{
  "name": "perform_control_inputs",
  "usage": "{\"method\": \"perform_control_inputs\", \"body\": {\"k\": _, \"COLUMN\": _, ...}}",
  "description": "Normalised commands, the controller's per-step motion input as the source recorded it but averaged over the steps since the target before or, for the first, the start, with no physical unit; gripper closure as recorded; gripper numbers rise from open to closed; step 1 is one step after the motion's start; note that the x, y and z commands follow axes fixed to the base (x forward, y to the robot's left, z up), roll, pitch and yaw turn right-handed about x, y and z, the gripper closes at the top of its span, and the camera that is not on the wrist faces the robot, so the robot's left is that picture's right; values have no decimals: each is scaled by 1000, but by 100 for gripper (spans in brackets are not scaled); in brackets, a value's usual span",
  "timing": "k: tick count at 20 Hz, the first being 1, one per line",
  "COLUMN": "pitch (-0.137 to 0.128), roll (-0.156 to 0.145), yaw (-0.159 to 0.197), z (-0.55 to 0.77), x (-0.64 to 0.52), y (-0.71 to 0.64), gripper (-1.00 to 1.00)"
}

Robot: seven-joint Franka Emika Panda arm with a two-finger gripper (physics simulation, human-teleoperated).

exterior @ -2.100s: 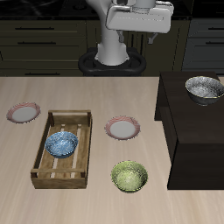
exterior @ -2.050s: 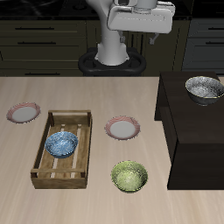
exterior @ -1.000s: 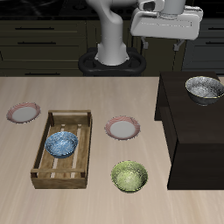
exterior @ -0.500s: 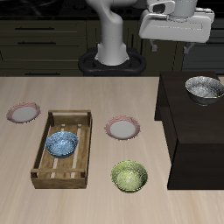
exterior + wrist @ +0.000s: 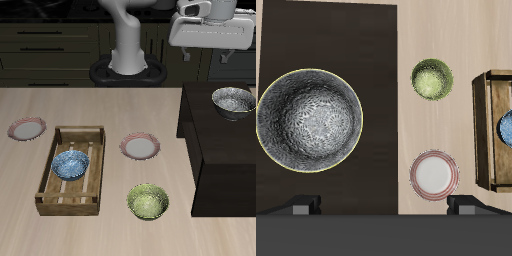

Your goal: Place the black bowl onto the plate that is in the center of the table

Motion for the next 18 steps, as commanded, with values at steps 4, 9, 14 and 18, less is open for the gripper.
{"method": "perform_control_inputs", "body": {"k": 4, "pitch": 10, "roll": 58, "yaw": -38, "z": -55, "x": 212, "y": 92, "gripper": -100}}
{"method": "perform_control_inputs", "body": {"k": 9, "pitch": 13, "roll": 74, "yaw": -53, "z": -99, "x": 134, "y": 84, "gripper": -100}}
{"method": "perform_control_inputs", "body": {"k": 14, "pitch": 0, "roll": 24, "yaw": 18, "z": -132, "x": 35, "y": 87, "gripper": -100}}
{"method": "perform_control_inputs", "body": {"k": 18, "pitch": 1, "roll": -6, "yaw": 12, "z": -87, "x": 15, "y": -10, "gripper": -100}}
